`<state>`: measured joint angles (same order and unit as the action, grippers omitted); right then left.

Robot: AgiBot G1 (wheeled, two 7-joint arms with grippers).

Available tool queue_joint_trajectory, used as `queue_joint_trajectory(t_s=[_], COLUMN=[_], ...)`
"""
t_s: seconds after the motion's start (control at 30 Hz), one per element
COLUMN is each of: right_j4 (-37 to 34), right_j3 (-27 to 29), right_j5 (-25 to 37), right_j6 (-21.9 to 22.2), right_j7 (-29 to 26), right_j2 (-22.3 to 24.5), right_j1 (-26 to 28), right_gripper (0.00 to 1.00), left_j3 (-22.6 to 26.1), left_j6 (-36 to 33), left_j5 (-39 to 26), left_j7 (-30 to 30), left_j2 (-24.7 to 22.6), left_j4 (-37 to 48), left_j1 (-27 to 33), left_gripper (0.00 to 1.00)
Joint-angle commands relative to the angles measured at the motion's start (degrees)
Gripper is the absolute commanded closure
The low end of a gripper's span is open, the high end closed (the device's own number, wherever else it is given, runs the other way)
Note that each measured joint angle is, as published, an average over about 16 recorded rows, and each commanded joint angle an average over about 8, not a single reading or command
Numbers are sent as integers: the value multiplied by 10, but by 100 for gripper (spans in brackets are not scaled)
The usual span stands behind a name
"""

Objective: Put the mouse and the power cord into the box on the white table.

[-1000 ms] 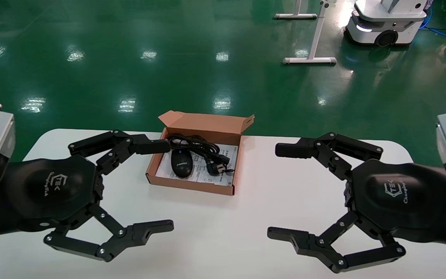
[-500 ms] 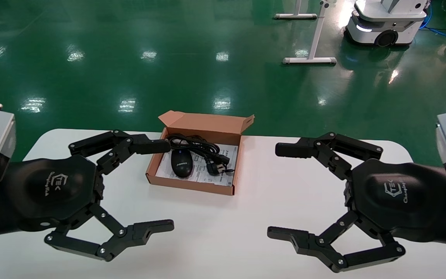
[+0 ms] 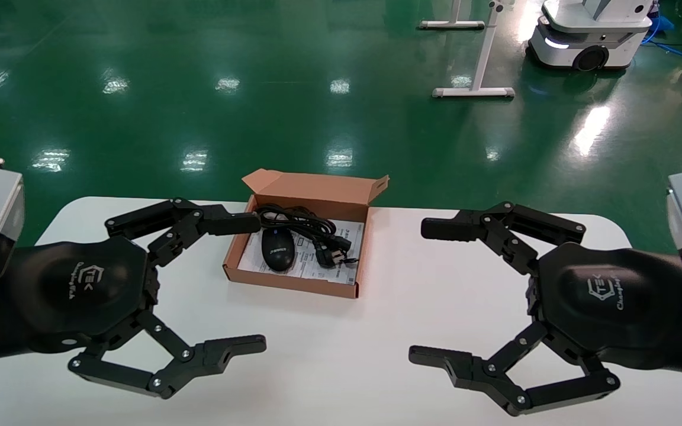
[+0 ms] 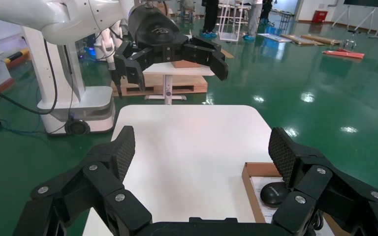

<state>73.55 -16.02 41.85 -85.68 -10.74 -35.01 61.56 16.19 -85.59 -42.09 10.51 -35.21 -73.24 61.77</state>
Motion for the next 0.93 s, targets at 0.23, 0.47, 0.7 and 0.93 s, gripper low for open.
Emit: queue_joint_trajectory(t_s=[0.23,0.47,0.7,0.93], right_j4=[0,0,0,0], right_j3=[0,0,0,0], right_j5=[0,0,0,0], right_j6=[0,0,0,0], right_j7=[0,0,0,0], right_j2=[0,0,0,0], right_j1=[0,0,0,0], right_gripper=[0,0,0,0], left_j3=[0,0,0,0], left_j6=[0,0,0,0], left_j5=[0,0,0,0], left_j7=[0,0,0,0], left_j2=[0,0,0,0], left_j4=[0,0,0,0], left_j1=[0,0,0,0], left_gripper=[0,0,0,0])
